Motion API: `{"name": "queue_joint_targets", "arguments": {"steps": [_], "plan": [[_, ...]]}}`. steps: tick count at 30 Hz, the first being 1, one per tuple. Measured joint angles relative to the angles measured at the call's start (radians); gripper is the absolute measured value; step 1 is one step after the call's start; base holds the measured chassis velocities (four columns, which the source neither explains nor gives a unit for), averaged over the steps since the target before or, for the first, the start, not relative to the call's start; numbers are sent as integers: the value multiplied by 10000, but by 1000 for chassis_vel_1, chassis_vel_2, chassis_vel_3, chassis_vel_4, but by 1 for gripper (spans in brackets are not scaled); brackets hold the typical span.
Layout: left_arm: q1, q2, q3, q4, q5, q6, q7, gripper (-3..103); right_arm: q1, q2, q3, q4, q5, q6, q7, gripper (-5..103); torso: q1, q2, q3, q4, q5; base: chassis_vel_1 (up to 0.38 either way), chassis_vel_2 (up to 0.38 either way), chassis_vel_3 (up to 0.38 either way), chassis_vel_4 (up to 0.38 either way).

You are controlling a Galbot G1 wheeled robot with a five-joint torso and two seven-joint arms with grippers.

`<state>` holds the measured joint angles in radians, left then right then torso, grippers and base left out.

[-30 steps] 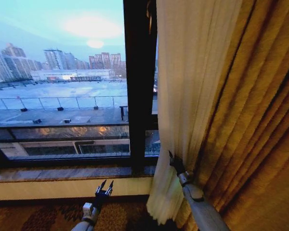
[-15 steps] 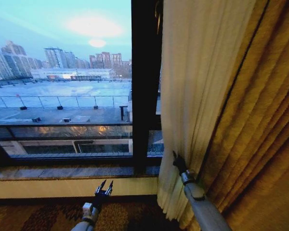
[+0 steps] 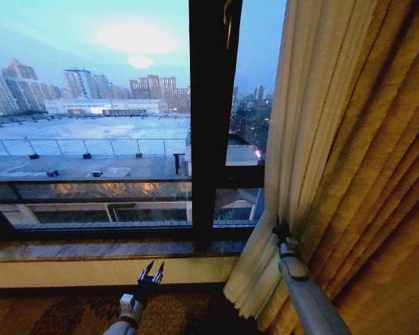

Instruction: Open the curtains by pulling them apart, changing their state from closed to fully open.

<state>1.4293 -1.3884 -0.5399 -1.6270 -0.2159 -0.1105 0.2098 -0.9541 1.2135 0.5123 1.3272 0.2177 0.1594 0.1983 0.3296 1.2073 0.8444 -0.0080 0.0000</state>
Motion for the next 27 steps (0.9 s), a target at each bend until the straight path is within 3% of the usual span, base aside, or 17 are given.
{"name": "queue_joint_targets", "arguments": {"steps": [4, 8, 9, 14, 16, 27], "plan": [[0, 0, -1, 0, 0, 0, -1, 50, -488, -47, -308, 785, 99, -60, -104, -3, 0, 0, 0, -1, -1, 0, 0, 0, 0], [0, 0, -1, 0, 0, 0, -2, 50, -1357, -176, -879, 2406, 733, -615, -699, 13, 0, 0, -1, 0, -3, 0, 0, 0, 0], [0, 0, -1, 0, 0, 0, -2, 50, -1357, -176, -879, 2406, 733, -615, -699, 13, 0, 0, -1, 0, -3, 0, 0, 0, 0], [0, 0, 0, 0, 0, 0, -2, 50, -2643, -192, -1248, 4342, 875, -1331, -588, 40, -1, 2, -2, 1, -3, 0, 0, 0, 0], [1, 0, 0, 0, 0, 0, -2, 50, -2863, -192, -1244, 4549, 819, -1365, -579, 40, -1, 1, -2, -1, -2, 0, 0, 0, 0], [1, 0, 0, 0, 0, 0, -1, 50, -3888, 29, -1043, 5413, 650, -880, -1156, 83, -1, 1, -2, 0, -1, 0, 0, 0, 0]]}}
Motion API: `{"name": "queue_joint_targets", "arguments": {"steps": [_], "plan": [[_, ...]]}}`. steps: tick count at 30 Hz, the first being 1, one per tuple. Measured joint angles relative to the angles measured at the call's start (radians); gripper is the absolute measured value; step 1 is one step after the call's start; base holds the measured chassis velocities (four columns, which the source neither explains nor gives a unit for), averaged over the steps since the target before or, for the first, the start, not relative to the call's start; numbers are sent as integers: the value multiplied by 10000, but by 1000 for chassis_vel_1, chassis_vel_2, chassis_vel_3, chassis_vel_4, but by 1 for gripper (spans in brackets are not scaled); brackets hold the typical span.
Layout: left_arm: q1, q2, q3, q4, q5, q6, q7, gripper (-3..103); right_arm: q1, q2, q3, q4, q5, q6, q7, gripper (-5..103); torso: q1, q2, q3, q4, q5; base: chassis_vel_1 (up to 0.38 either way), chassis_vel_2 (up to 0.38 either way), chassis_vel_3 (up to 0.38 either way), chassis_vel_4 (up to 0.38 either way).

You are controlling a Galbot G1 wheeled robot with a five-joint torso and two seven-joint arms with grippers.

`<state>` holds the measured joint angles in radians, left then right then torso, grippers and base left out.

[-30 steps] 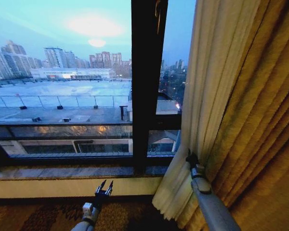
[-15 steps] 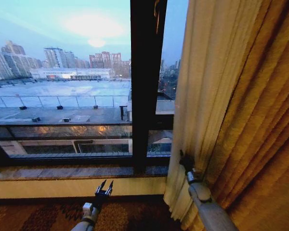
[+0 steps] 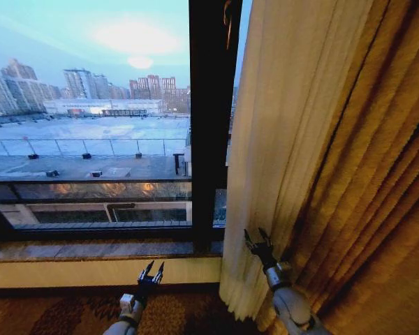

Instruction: Open the curtains by pulling them apart, changing their state from closed to fully open.

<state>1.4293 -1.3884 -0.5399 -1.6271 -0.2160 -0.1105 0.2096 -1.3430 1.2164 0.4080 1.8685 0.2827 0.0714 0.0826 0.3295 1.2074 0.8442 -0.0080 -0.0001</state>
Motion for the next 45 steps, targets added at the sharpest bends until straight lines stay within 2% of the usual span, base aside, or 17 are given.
{"name": "queue_joint_targets", "arguments": {"steps": [5, 12, 18, 45], "plan": [[0, 0, 0, 0, 0, 0, 0, 50, -59, 103, 122, -150, -287, 198, -361, 99, 0, 0, 0, 0, 0, 0, 0, 0, 0], [0, 0, 0, 0, 0, 0, 0, 50, -45, 104, 129, -175, -285, 252, -336, 100, 0, 0, 1, -1, 0, 8, 2, -6, 0], [0, 0, -2, 1, 0, 0, 1, 50, 5, 110, 97, -215, -139, 573, -204, 100, 0, 0, 1, 0, 0, 74, 33, -84, -40], [0, 0, 1, 0, 0, 0, 1, 50, 28, 83, 130, -186, -59, 531, -238, 100, 2, 0, 2, -1, 1, 18, 7, -22, -7]]}}
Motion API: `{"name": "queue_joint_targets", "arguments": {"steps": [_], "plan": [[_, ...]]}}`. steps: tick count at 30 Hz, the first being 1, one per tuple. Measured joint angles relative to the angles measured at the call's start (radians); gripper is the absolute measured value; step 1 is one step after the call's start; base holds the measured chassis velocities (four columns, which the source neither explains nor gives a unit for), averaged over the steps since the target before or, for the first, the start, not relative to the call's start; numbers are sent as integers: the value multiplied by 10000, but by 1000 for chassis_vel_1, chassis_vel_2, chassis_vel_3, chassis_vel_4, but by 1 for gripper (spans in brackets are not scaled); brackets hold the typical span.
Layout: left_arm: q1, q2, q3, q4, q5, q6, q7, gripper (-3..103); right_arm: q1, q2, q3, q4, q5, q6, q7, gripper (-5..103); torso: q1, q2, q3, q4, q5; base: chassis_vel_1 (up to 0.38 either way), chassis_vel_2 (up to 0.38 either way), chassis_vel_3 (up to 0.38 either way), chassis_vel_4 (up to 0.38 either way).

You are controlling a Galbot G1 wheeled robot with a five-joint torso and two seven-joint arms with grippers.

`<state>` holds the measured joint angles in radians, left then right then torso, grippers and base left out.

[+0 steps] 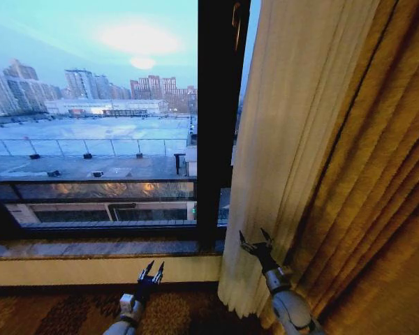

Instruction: Open the curtains by pulling them apart, changing their state from closed to fully open.

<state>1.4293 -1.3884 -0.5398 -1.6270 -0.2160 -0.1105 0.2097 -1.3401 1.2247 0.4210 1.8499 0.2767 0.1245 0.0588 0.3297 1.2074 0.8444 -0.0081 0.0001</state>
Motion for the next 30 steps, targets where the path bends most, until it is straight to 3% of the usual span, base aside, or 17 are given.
{"name": "queue_joint_targets", "arguments": {"steps": [14, 30], "plan": [[1, 0, -2, 0, 0, 0, 1, 50, 0, 1, -2, -1, 0, -10, 2, 100, -4, 3, -2, 1, -2, 241, 126, -234, -122], [0, 0, -4, 0, 1, 0, 0, 50, 3, 1, -3, -6, -2, -11, 4, 100, -1, 1, -1, 2, 0, 330, 335, -342, -339]]}}
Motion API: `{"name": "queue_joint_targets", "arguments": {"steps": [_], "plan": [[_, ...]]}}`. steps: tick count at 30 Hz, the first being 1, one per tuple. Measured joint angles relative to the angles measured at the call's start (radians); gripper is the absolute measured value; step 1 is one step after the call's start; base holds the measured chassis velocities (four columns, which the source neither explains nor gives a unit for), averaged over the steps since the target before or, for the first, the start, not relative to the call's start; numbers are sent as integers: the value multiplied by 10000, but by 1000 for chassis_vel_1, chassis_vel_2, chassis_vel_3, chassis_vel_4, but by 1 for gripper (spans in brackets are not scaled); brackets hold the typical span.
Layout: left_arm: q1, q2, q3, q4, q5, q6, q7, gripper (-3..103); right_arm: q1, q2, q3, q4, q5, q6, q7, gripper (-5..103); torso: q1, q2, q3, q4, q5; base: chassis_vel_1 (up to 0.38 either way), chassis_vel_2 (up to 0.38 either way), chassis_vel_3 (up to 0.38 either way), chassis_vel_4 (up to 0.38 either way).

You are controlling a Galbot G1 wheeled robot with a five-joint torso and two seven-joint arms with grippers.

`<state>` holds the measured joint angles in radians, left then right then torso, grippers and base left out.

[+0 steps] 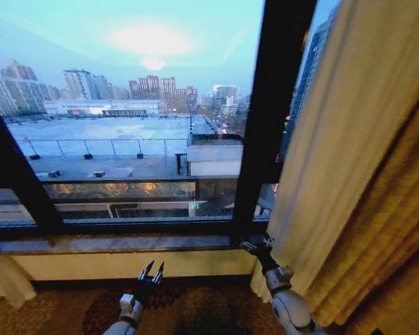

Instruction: Open the curtains by pulling them apart, changing their state from closed to fully open.

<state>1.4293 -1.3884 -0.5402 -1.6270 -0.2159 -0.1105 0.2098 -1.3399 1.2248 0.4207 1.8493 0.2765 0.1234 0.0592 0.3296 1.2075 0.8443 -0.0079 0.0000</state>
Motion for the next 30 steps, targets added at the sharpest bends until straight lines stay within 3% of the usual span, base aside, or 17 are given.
{"name": "queue_joint_targets", "arguments": {"steps": [30], "plan": [[0, 0, 2, 0, 0, 0, 0, 50, 0, 0, 0, 0, 0, 0, 0, 100, 0, -1, 0, -1, 0, 358, 354, -351, -350]]}}
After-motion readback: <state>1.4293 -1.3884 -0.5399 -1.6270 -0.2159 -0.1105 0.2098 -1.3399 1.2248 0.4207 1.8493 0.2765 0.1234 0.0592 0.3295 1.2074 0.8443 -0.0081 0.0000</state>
